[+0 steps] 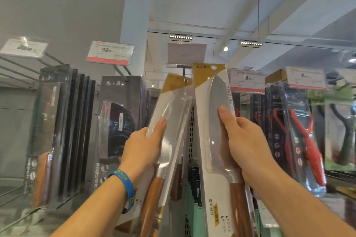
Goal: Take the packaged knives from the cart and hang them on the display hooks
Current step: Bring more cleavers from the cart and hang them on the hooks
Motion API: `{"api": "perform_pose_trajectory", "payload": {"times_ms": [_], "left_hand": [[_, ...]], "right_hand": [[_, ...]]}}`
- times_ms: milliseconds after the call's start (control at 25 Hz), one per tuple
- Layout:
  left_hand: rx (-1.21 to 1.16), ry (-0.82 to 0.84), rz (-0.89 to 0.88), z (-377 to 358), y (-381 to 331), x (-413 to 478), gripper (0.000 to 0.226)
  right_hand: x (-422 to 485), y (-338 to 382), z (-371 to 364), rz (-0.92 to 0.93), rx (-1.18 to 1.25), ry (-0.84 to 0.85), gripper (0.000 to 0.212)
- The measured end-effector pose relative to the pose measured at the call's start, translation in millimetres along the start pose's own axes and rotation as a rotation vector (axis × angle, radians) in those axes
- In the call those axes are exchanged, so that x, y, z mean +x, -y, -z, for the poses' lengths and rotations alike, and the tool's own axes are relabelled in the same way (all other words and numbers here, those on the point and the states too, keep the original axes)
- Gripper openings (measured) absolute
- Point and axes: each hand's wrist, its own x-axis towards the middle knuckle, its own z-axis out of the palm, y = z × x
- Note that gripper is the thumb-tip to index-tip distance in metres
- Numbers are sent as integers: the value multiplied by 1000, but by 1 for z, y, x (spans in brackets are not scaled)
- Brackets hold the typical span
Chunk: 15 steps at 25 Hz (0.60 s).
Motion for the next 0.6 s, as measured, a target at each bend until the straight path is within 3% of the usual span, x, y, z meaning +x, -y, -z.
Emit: {"api": "perform_pose_trajectory", "payload": {"times_ms": [160, 360, 440, 520, 600], "left_hand": [[36, 89, 95, -9, 6, 22, 73], [83, 328, 325, -31, -1, 43, 83], [177, 374, 299, -34, -13, 42, 78], [208, 221, 115, -25, -33, 43, 72], [3, 4, -85, -3, -67, 44, 73]], "right_hand": [[3, -1, -2, 10, -8, 24, 54], [3, -4, -8, 3, 10, 18, 55], [2, -3, -7, 6, 14, 27, 54], [3, -2, -6, 7, 3, 35, 55], [3, -2, -6, -1, 3, 30, 58]]}}
